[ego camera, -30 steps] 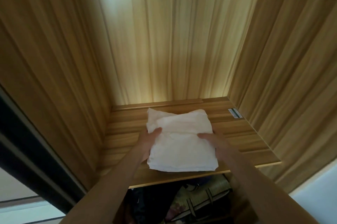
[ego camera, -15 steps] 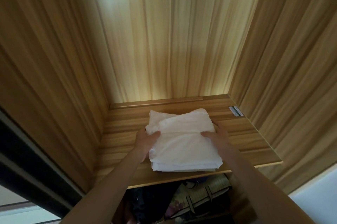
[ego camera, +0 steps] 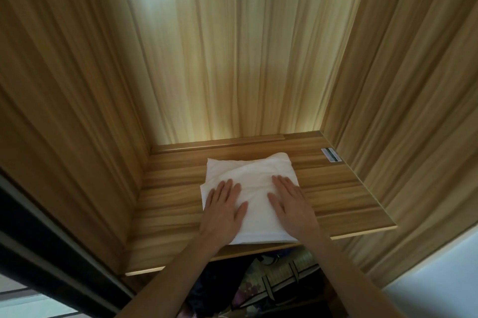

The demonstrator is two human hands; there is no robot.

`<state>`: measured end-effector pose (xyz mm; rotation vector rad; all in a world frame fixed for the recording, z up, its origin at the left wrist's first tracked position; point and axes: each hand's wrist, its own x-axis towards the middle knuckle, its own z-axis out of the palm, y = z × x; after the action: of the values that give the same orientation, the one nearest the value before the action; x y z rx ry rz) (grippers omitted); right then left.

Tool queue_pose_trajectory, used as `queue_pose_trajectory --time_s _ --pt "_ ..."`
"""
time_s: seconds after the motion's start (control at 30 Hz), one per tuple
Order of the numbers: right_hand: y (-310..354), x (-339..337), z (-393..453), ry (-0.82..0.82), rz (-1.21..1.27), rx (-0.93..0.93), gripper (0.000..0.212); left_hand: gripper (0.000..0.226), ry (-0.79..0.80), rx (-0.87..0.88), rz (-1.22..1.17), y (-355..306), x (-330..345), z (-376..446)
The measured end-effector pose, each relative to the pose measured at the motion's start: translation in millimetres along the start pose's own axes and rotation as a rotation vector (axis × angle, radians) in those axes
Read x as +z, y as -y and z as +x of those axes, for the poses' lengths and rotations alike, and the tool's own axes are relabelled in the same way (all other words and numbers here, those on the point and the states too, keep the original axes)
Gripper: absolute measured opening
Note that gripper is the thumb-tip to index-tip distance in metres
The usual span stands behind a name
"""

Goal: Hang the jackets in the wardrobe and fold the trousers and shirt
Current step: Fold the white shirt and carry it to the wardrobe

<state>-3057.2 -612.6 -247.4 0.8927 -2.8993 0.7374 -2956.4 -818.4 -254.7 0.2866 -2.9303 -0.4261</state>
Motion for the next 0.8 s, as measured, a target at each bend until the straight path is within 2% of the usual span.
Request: queue_pose_trajectory --time_s 0.23,0.4,0.6,0.8 --pt "-1 9 -10 -0.005 -0.083 -0.006 0.078 0.066 0.035 0.023 0.045 5 -2 -14" --pt "36 -11 -29 -0.011 -0.171 -0.033 0.082 0.068 -0.077 0.034 0.087 7 -39 -41" --pt "111 -36 -77 -0.260 -0.254 -0.103 0.070 0.058 -0.203 0.039 0.122 24 -92 -88" --pt "195 -53 -135 -0.404 -0.334 -0.097 0.064 0.056 -0.316 0.152 0.043 45 -145 -164"
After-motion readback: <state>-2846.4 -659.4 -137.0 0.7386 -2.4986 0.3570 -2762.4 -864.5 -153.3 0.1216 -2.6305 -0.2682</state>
